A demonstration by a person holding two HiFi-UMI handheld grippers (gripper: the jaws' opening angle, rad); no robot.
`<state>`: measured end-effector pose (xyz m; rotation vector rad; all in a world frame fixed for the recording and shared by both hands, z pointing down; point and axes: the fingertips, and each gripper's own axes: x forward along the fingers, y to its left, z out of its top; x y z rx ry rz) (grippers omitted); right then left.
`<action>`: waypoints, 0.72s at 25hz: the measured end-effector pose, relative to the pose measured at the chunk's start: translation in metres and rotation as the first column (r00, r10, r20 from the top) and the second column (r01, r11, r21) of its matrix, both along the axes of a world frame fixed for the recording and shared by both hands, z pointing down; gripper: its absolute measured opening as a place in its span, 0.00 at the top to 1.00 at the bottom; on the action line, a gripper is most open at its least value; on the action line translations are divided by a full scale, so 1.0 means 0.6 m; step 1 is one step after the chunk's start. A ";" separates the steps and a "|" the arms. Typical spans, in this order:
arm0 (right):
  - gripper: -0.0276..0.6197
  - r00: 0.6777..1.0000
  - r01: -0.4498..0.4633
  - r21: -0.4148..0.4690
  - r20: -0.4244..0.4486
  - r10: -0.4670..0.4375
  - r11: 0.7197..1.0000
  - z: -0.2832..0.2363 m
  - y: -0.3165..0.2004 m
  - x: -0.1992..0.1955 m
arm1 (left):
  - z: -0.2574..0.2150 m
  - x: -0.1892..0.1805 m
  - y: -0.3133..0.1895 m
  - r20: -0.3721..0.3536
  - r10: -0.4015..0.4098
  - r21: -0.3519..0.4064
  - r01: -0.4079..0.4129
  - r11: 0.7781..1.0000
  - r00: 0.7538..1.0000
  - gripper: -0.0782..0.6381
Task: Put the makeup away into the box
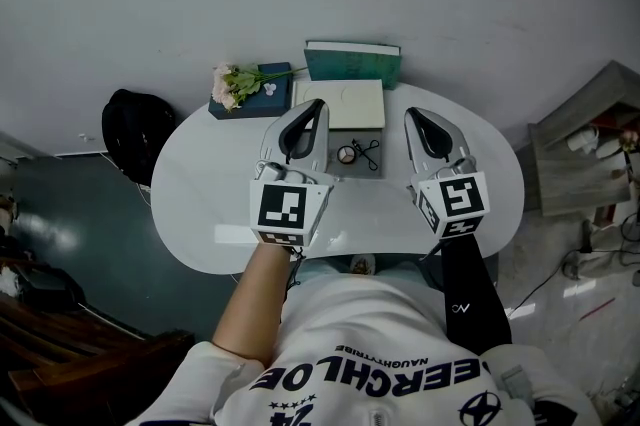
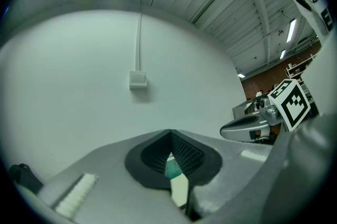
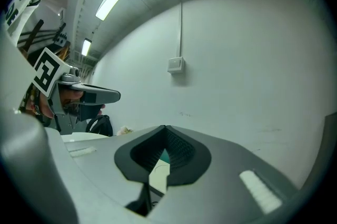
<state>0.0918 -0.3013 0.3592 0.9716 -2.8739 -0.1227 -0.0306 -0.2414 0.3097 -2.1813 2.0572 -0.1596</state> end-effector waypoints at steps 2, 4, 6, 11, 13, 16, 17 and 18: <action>0.91 1.000 0.005 -0.002 0.001 -0.005 1.000 0.000 0.000 -0.001 | 0.000 0.001 0.000 -0.002 -0.001 0.002 0.001 1.000 1.000 0.89; 0.91 1.000 0.004 0.001 0.003 -0.004 1.000 -0.001 0.000 0.000 | -0.001 0.003 -0.001 -0.002 0.000 0.004 0.000 1.000 1.000 0.89; 0.91 1.000 0.003 0.002 0.007 -0.003 1.000 -0.003 -0.001 0.000 | -0.002 0.003 -0.002 -0.003 0.001 0.005 -0.001 1.000 1.000 0.89; 0.91 1.000 0.007 -0.002 0.014 -0.007 1.000 -0.004 -0.004 -0.002 | -0.005 0.001 -0.004 -0.003 -0.001 0.009 0.001 1.000 1.000 0.89; 0.91 1.000 0.007 -0.003 0.013 -0.006 1.000 -0.004 -0.005 -0.002 | -0.006 0.001 -0.006 -0.004 0.000 0.010 0.000 1.000 1.000 0.89; 0.91 1.000 0.006 0.001 0.008 -0.006 1.000 -0.005 -0.008 -0.004 | -0.006 0.000 -0.009 -0.005 0.002 0.009 -0.002 1.000 1.000 0.89; 0.91 1.000 0.005 0.009 -0.003 -0.005 1.000 -0.005 -0.008 -0.004 | -0.005 -0.001 -0.010 -0.005 0.002 0.009 -0.002 1.000 1.000 0.89; 0.91 1.000 0.002 0.021 -0.021 -0.002 1.000 -0.004 -0.009 -0.005 | -0.005 -0.001 -0.011 -0.005 0.002 0.008 -0.002 1.000 1.000 0.89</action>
